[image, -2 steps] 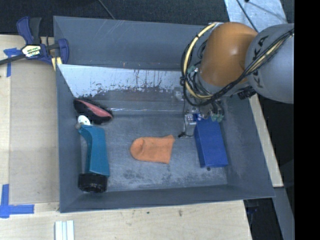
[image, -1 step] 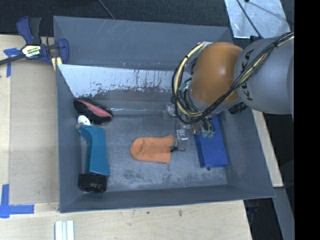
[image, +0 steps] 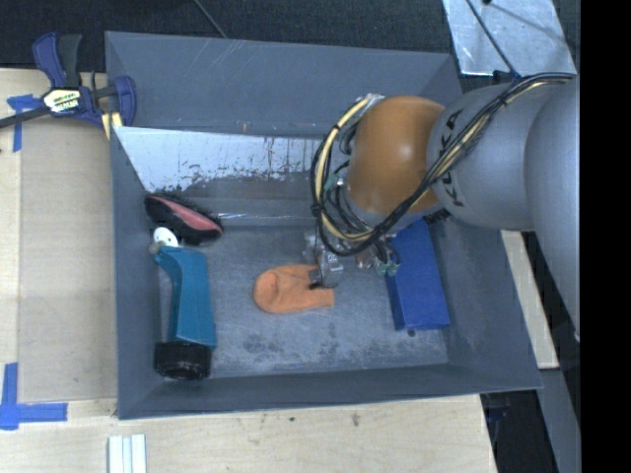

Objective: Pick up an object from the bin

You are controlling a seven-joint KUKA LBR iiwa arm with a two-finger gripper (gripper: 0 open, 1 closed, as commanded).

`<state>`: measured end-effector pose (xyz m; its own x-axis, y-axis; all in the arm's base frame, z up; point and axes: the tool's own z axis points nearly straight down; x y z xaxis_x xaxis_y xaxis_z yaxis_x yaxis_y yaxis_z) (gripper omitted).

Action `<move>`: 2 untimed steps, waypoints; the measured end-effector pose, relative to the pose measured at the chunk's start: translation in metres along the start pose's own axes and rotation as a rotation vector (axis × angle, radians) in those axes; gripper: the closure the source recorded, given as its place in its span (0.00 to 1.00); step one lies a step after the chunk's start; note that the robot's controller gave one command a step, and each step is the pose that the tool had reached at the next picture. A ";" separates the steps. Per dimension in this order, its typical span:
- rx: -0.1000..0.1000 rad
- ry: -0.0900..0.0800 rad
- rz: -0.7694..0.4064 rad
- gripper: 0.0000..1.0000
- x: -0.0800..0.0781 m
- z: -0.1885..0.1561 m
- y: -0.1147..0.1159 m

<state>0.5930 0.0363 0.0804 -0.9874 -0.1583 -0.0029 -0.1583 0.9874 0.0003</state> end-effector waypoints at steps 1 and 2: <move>0.000 0.000 0.000 1.00 0.000 0.000 0.000; 0.001 -0.002 -0.039 1.00 -0.028 -0.144 0.001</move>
Offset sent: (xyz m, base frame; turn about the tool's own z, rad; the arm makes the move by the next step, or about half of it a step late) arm 0.0256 0.0054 0.1428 -0.0409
